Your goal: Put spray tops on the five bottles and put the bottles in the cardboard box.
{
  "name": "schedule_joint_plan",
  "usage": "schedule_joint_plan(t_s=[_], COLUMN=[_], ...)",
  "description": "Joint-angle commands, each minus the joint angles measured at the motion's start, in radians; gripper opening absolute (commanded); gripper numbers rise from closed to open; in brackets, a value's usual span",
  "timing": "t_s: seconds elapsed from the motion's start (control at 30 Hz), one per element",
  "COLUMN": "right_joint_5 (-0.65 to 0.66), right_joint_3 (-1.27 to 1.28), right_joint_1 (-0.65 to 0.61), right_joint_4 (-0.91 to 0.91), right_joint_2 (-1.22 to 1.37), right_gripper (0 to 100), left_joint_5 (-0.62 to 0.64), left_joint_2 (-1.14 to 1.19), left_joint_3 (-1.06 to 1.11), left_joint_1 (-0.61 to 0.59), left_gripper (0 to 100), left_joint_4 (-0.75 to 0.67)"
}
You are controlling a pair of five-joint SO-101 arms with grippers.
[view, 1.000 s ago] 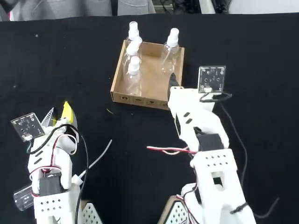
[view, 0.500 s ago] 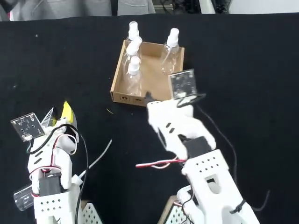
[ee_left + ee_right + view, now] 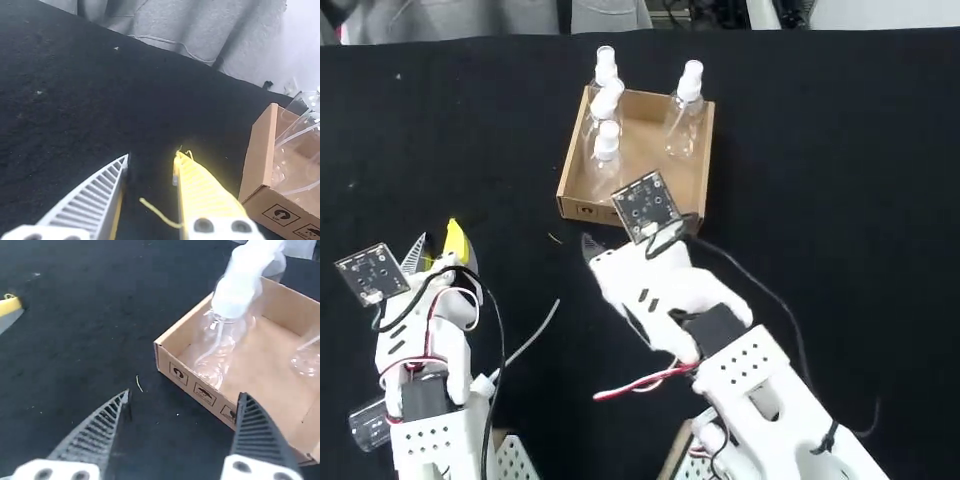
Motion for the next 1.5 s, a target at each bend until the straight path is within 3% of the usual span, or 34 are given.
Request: schedule_joint_plan(t_s=[0.0,0.37,0.67,0.93,1.47], right_joint_5=[0.011,0.012,0.012,0.052,0.06], right_joint_3=[-0.05,-0.122,-0.111,-0.12,-0.117], right_joint_1=[-0.044,-0.124,-0.173,-0.173,-0.166], right_joint_4=[0.005,0.003,0.006,0.038,0.034], right_joint_2=[-0.002,0.272,0.263,0.259,0.259], right_gripper=[28.3,28.6,28.3,28.6,28.6], left_joint_5=[-0.009,-0.011,-0.011,-0.269,-0.486], left_joint_2=[-0.009,-0.009,-0.009,-0.009,-0.006], left_joint_3=[0.025,0.019,-0.064,-0.26,-0.522], left_joint_1=[-0.016,-0.019,-0.249,-0.283,-0.332], left_gripper=[14,14,14,14,14], left_joint_4=[-0.005,-0.002,0.012,0.29,0.644])
